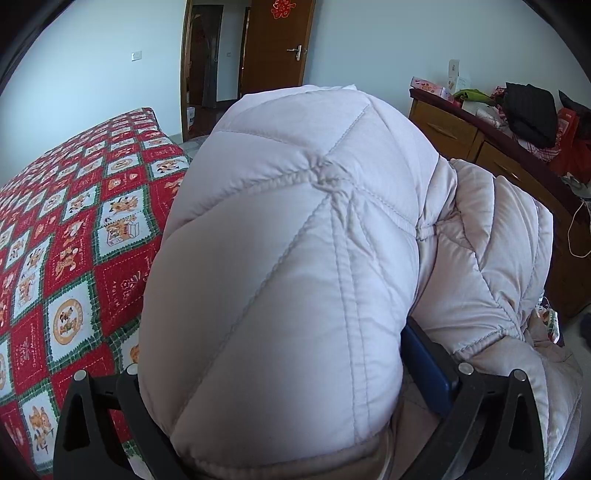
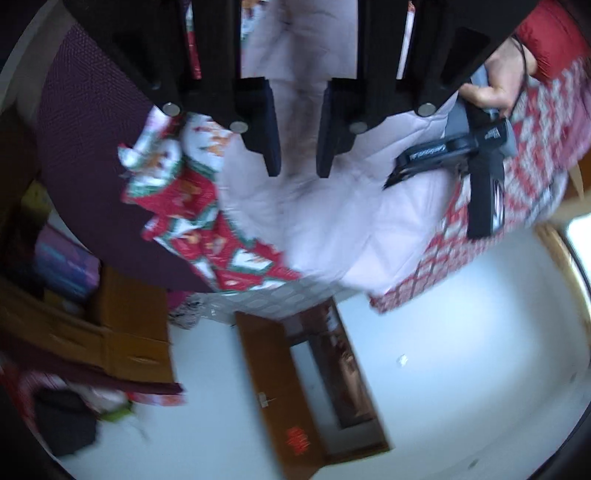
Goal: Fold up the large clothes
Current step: 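Carry the pink jacket bundle with both grippers toward the bed corner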
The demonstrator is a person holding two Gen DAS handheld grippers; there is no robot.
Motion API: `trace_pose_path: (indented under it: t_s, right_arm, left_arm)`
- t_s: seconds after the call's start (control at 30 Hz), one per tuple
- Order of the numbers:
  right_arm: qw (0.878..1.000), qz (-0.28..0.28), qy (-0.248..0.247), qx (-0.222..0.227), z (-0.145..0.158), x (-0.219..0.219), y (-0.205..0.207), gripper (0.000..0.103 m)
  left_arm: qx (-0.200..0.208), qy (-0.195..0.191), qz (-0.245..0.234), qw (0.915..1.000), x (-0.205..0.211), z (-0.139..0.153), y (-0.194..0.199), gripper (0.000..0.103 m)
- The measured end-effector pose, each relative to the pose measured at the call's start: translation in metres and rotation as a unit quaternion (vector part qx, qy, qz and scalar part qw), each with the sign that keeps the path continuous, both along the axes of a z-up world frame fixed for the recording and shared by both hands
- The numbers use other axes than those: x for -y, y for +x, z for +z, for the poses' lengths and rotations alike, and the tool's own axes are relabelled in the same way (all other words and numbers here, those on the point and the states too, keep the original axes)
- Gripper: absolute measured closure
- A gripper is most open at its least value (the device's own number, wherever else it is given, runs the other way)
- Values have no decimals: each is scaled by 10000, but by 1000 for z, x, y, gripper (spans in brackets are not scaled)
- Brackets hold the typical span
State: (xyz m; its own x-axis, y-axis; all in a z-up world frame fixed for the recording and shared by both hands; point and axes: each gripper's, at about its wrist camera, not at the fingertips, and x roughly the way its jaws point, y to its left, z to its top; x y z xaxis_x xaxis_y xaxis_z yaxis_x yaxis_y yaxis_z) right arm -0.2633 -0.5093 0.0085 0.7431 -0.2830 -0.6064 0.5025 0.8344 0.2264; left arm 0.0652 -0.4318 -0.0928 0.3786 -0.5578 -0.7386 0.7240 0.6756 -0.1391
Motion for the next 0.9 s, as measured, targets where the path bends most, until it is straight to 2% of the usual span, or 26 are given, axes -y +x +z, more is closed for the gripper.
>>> trace_pose_path:
  t_s: [0.2,0.53,0.7,0.83,0.9]
  right_arm:
    - [9990,-29,124,-426,-43,9,57,79]
    - [9971,185,580,-446,-68,27,69,79]
    - [9972,112,405,-612,-78,25,80,79]
    - [9965,103,543,-621,-85,30,86,80]
    - [9965,62,461,-697,-86,28,88,80]
  left_arm:
    - [6,56,10,10000,-1,-1,0,0]
    - [-64,358,78,9993,10,-5,7,0]
    - [-133,488,94,9987,15,-9,13,0]
    - [-133,557,183,9982,17,-9,15,0]
    - [-162,566,169,9981,16,-9,15,0]
